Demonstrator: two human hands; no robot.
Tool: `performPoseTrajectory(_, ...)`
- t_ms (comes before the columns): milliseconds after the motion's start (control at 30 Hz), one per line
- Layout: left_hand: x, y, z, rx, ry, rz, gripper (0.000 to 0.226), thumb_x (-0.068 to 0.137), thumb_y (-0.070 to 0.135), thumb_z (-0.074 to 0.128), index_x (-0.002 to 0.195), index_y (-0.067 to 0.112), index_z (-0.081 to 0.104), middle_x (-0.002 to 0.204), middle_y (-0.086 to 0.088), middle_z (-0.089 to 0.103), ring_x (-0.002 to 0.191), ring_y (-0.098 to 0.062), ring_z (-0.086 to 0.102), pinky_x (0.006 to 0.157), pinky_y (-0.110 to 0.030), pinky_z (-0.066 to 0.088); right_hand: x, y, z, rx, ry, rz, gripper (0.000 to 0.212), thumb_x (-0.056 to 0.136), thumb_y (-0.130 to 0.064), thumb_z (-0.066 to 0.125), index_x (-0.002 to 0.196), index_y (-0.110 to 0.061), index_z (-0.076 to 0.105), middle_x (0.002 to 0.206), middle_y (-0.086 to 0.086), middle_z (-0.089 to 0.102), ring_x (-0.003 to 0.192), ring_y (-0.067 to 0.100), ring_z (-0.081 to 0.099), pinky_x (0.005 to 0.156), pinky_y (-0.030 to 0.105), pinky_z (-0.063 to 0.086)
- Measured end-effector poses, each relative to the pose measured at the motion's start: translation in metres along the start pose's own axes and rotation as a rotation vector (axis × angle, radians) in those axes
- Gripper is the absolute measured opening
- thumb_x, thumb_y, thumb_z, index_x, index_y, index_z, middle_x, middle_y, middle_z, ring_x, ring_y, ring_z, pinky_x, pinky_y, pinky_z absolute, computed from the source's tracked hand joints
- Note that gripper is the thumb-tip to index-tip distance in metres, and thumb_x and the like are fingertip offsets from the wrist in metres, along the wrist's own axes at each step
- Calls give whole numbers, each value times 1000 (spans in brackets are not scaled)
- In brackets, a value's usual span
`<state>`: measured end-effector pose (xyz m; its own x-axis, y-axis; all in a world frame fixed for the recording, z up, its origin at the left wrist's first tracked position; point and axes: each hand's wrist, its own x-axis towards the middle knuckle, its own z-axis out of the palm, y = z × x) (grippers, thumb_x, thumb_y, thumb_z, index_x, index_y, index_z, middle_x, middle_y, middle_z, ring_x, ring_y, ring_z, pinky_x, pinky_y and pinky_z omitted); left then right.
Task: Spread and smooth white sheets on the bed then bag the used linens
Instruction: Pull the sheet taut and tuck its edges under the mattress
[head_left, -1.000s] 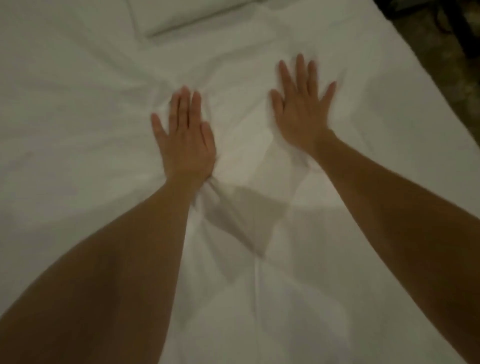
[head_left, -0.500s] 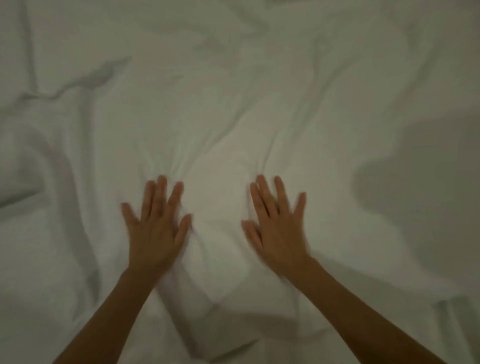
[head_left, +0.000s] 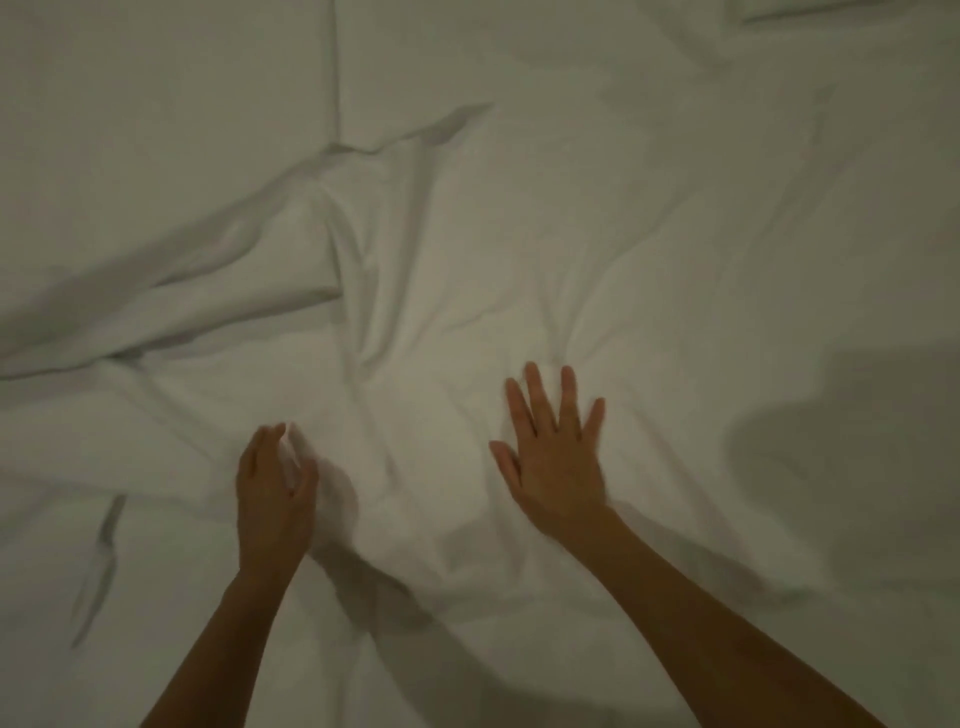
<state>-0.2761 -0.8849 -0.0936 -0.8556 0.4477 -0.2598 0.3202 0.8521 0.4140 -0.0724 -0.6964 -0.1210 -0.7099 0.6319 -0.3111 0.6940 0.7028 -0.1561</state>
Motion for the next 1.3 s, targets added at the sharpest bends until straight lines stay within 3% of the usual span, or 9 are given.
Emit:
performPoseTrajectory(133, -5, -52, -22, -229, 134, -362, 53, 83, 11, 72, 125, -13, 49, 127, -34, 50, 121, -44, 45, 107, -46, 31, -22, -48, 14, 19, -6, -47, 72, 93, -56, 26, 151, -13, 28, 160, 9, 19, 146, 34, 18, 106, 69, 19)
performPoseTrajectory(267, -4, -81, -45, -932, 255, -880, 52, 85, 16, 73, 125, -8, 53, 117, -24, 60, 88, -19, 68, 79, -32, 57, -47, -85, 27, 49, 4, -102, 76, 89, -62, 32, 150, -16, 30, 160, 7, 20, 147, 34, 16, 105, 68, 16)
performPoseTrajectory(467, 16, -51, -67, -1409, -127, -846, 15, 100, 17, 51, 98, 7, 61, 83, -7, 74, 75, -17, 70, 62, -24, 57, -70, -137, 41, 65, 38, -177, 90, 77, -70, 44, 149, -18, 30, 157, 10, 25, 143, 32, 19, 102, 69, 24)
performPoseTrajectory(633, 14, -43, -50, -1549, -145, -842, 20, 98, 26, 54, 113, 12, 58, 119, -8, 63, 104, -25, 61, 80, -42, 55, -64, -147, 44, 71, 119, -133, 75, 76, -52, 61, 141, -20, 42, 149, 8, 42, 140, 33, 29, 98, 68, 32)
performPoseTrajectory(733, 3, -57, -49, -1594, -16, -877, 8, 99, 21, 54, 102, 14, 57, 115, -8, 63, 114, -26, 58, 87, -42, 52, -73, -154, 36, 411, 175, -90, 50, 81, -38, 48, 125, -16, 60, 135, 9, 54, 133, 27, 42, 110, 52, 28)
performPoseTrajectory(833, -8, -83, -52, -1536, 53, -891, 14, 99, 19, 53, 111, 12, 56, 126, -8, 60, 114, -25, 59, 85, -39, 52, -97, -177, 28, 807, 168, -67, 24, 79, -29, 53, 90, -13, 66, 92, 2, 62, 91, 11, 53, 85, 28, 40)
performPoseTrajectory(1033, -41, -120, -72, -1443, 78, -924, 7, 98, 18, 53, 95, 14, 57, 96, -1, 65, 87, -16, 61, 54, -27, 59, -113, -223, 16, 1823, -729, 804, 30, 90, -37, 61, 101, -9, 66, 104, 9, 71, 92, 14, 66, 76, 26, 49)
performPoseTrajectory(1167, -47, -117, -74, -1530, 68, -875, 8, 98, 17, 54, 101, 14, 61, 87, 1, 74, 76, -13, 70, 57, -27, 59, -99, -242, 14, 2276, -458, 1023, 63, 66, -26, 78, 125, -12, 60, 114, 8, 69, 97, 19, 67, 73, 29, 56)
performPoseTrajectory(1300, -20, -114, -83, -1621, 73, -777, 18, 98, 24, 54, 113, 16, 61, 116, -1, 66, 92, -15, 68, 72, -32, 60, -79, -259, 3, 2415, -111, 1092, 46, 84, -4, 69, 127, -12, 57, 121, 9, 66, 97, 22, 67, 66, 29, 59)
